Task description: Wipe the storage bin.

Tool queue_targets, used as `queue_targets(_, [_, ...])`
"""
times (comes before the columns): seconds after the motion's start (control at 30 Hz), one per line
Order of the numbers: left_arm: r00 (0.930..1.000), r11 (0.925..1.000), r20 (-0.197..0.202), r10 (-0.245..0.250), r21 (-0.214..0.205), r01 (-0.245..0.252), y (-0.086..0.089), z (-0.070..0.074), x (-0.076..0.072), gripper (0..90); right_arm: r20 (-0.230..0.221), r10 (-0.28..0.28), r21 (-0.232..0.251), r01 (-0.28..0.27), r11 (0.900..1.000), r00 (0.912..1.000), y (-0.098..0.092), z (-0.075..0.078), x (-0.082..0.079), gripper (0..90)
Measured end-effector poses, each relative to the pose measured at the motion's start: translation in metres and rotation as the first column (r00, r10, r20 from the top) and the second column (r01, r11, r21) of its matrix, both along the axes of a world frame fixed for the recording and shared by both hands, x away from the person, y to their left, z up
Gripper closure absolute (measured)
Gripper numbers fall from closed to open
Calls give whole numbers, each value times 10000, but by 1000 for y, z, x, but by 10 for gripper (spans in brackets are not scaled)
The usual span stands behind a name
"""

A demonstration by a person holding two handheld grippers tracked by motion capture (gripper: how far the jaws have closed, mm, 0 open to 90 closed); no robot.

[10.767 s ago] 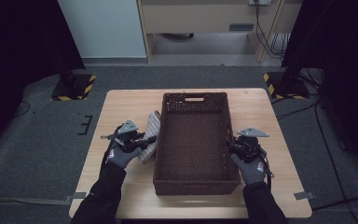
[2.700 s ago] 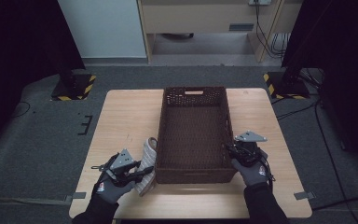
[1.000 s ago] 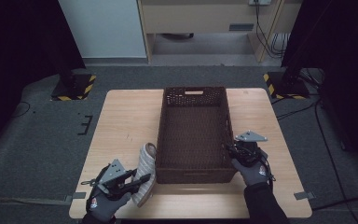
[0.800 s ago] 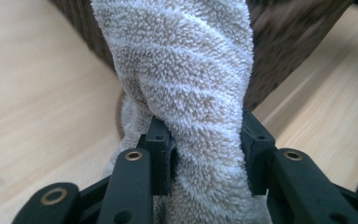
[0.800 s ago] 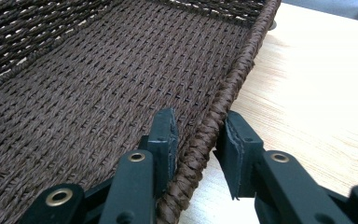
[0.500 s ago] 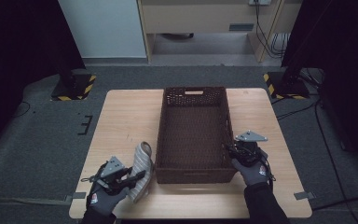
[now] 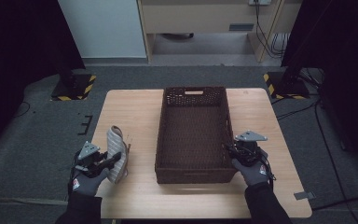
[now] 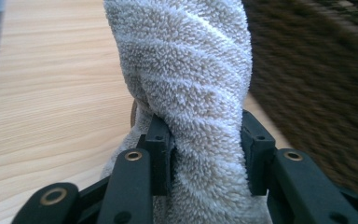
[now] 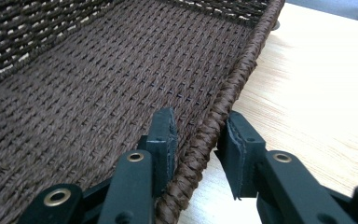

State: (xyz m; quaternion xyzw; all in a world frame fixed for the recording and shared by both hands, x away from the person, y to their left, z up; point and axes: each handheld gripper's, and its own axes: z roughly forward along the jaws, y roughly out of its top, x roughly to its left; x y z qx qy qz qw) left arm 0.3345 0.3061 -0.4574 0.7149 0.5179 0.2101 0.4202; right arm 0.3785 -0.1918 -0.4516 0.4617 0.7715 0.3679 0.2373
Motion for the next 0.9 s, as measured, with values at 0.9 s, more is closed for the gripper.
queue_targets(0.9, [9946,9894,-963,375,1432,-234,4,-47,31,466,37,-3,371,1,9993,10000,-4,-2,-1,618])
